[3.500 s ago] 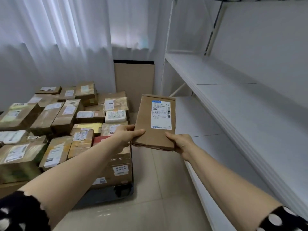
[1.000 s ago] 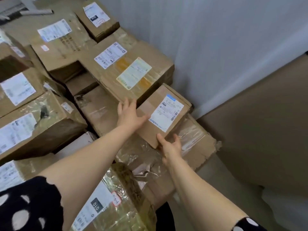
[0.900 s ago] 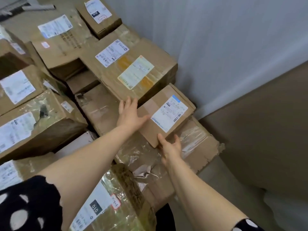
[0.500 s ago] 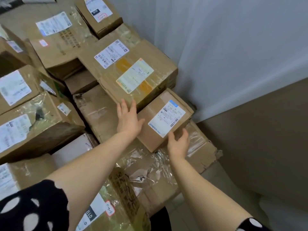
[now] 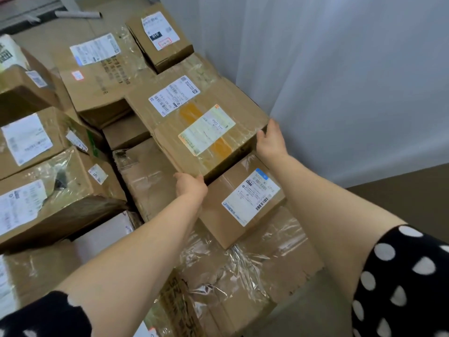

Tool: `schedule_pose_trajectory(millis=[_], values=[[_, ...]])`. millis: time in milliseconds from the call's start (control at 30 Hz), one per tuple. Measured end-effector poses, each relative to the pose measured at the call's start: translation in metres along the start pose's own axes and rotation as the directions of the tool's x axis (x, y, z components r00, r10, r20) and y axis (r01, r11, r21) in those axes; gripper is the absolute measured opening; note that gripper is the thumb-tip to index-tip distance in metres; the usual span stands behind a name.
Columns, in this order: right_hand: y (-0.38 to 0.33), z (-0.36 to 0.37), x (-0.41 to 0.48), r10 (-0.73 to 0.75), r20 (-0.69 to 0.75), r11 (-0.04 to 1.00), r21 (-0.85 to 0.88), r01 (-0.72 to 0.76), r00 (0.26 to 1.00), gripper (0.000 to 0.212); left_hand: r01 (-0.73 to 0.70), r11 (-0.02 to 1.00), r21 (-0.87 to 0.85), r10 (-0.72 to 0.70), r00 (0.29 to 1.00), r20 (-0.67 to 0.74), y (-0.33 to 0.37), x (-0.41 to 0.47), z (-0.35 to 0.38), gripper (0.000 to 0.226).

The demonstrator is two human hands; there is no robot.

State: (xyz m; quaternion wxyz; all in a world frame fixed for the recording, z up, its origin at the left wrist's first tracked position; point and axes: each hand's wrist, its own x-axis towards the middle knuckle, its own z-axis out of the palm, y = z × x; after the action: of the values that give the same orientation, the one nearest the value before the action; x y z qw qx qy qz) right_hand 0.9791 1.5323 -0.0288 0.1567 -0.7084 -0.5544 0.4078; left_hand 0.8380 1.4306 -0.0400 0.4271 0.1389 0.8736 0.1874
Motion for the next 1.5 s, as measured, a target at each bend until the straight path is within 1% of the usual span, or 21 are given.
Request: schedule_pose_trajectory(millis=[67,133,200,267,333,367,567,700,800,833,900,967,1033,1067,1133,1200,1267,1333,1400,1467,1500], values=[[-0.006,-0.002,0.011,0.010,0.020,1.000,-0.005,-0.010,1.000,0.046,0.027,0.998,-0.064,-0.027,1.000,0.009,-0.001,0.006,-0.001,0.060],[-0.009,-0.005,0.016,-0.003,0.021,1.000,-0.016,0.004,1.000,0.042,0.087,0.984,-0.153,-0.084,0.996,0.030,-0.006,0.014,-0.001,0.054],[-0.009,-0.006,0.017,-0.013,0.019,0.999,-0.049,0.014,1.000,0.036,0.174,0.945,-0.278,-0.155,0.984,0.087,-0.012,0.021,-0.001,0.045],[-0.008,-0.006,0.014,-0.022,0.006,0.997,-0.068,0.022,1.000,0.029,0.216,0.913,-0.346,-0.181,0.975,0.130,-0.017,0.025,-0.002,0.039],[-0.005,-0.004,0.013,-0.034,-0.020,0.996,-0.088,0.032,0.999,0.013,0.219,0.908,-0.358,-0.182,0.974,0.133,-0.019,0.026,-0.003,0.035],[-0.004,-0.002,0.012,-0.040,-0.029,0.995,-0.098,0.037,0.999,0.008,0.223,0.904,-0.365,-0.189,0.974,0.125,-0.019,0.027,-0.005,0.033],[-0.003,0.005,0.002,-0.048,-0.066,0.990,-0.134,0.039,0.997,0.012,0.269,0.857,-0.440,-0.230,0.963,0.141,-0.011,0.029,-0.020,0.030],[-0.002,0.006,-0.004,-0.042,-0.062,0.994,-0.102,0.036,0.997,0.011,0.236,0.891,-0.388,-0.207,0.972,0.114,-0.015,0.031,-0.022,0.033],[0.001,0.004,-0.008,0.002,-0.029,0.999,-0.033,-0.003,1.000,0.016,0.244,0.892,-0.380,-0.202,0.968,0.148,-0.017,0.027,-0.022,0.039],[0.006,0.004,-0.010,0.036,-0.036,0.999,-0.009,-0.036,0.999,0.024,0.267,0.879,-0.395,-0.214,0.961,0.175,-0.016,0.023,-0.022,0.042],[0.019,0.005,-0.019,0.148,-0.100,0.988,-0.017,-0.151,0.984,0.046,0.322,0.857,-0.402,-0.246,0.941,0.230,-0.014,0.015,-0.023,0.052],[0.038,0.006,-0.034,0.278,-0.175,0.952,-0.082,-0.295,0.944,0.057,0.373,0.842,-0.391,-0.275,0.919,0.283,-0.013,0.008,-0.024,0.059],[0.056,0.010,-0.050,0.405,-0.138,0.897,-0.133,-0.422,0.904,0.066,0.443,0.823,-0.357,-0.322,0.880,0.349,-0.012,0.003,-0.024,0.069],[0.062,0.012,-0.057,0.439,-0.092,0.884,-0.134,-0.448,0.894,0.071,0.476,0.817,-0.326,-0.343,0.856,0.388,-0.012,0.001,-0.023,0.076],[0.071,0.015,-0.067,0.434,-0.027,0.896,-0.098,-0.434,0.901,0.076,0.518,0.816,-0.258,-0.368,0.808,0.460,-0.014,-0.004,-0.021,0.091],[0.074,0.015,-0.070,0.406,-0.019,0.910,-0.083,-0.406,0.914,0.076,0.517,0.819,-0.250,-0.346,0.792,0.504,-0.017,-0.007,-0.016,0.098],[0.076,0.014,-0.067,0.409,-0.036,0.909,-0.072,-0.411,0.912,0.073,0.480,0.835,-0.270,-0.309,0.814,0.492,-0.020,-0.009,-0.013,0.093],[0.075,0.014,-0.066,0.408,-0.044,0.910,-0.059,-0.410,0.912,0.071,0.439,0.837,-0.326,-0.260,0.844,0.469,-0.022,-0.010,-0.008,0.086],[0.076,0.014,-0.067,0.397,-0.067,0.914,-0.057,-0.401,0.915,0.068,0.415,0.830,-0.371,-0.231,0.864,0.448,-0.025,-0.012,-0.005,0.088],[0.079,0.014,-0.069,0.386,-0.090,0.918,-0.065,-0.392,0.918,0.066,0.389,0.844,-0.370,-0.213,0.875,0.435,-0.028,-0.015,-0.003,0.087],[0.082,0.013,-0.070,0.380,-0.095,0.920,-0.067,-0.387,0.920,0.065,0.386,0.848,-0.363,-0.208,0.873,0.442,-0.029,-0.016,-0.003,0.080]])
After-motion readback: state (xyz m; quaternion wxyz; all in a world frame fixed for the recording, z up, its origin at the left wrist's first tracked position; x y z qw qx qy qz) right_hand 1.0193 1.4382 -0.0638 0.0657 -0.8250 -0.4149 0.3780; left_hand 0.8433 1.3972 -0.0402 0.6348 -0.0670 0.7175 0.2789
